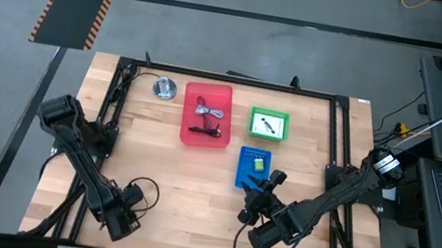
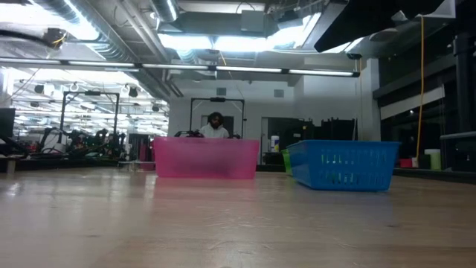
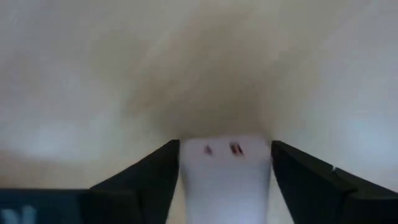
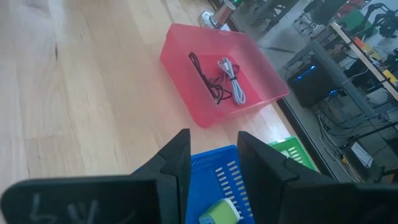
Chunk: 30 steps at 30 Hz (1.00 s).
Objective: Pick and place items into bin
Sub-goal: Put the white charger adapter into the blue bin
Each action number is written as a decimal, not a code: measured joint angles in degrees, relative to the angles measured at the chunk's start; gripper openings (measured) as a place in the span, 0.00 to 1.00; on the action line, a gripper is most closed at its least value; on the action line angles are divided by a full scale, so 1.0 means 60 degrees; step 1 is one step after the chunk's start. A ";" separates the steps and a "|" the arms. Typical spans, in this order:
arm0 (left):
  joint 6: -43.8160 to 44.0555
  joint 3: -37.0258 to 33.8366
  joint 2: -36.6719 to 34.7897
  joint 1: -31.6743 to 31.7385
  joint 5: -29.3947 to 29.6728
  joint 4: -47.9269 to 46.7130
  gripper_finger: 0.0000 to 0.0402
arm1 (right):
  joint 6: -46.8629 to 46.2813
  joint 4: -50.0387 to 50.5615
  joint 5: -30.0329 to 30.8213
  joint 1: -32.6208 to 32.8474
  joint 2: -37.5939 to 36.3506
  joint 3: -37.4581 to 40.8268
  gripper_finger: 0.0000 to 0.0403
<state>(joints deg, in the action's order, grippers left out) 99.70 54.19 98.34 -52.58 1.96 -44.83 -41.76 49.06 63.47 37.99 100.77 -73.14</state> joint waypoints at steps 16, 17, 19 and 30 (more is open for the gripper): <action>0.0075 -0.0099 0.0004 0.0011 -0.0288 0.0119 0.58 | 0.0000 -0.0004 -0.0008 -0.0002 0.0000 0.0000 0.27; 0.0069 -0.0092 0.0004 0.0011 -0.0291 0.0119 0.58 | 0.0000 -0.0004 -0.0005 0.0000 0.0000 0.0000 0.27; -0.0045 -0.0090 0.0004 0.0011 -0.0318 0.0119 0.58 | -0.0004 -0.0004 -0.0008 -0.0002 0.0000 0.0000 0.27; -0.0002 -0.0064 0.0004 -0.0007 -0.0706 -0.0402 0.58 | -0.0031 -0.0094 -0.0005 -0.0002 0.0000 0.0000 0.27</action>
<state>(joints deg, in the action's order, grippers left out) 99.69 53.80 98.37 -52.62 -2.28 -47.24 -41.95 48.50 63.44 37.98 100.77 -73.14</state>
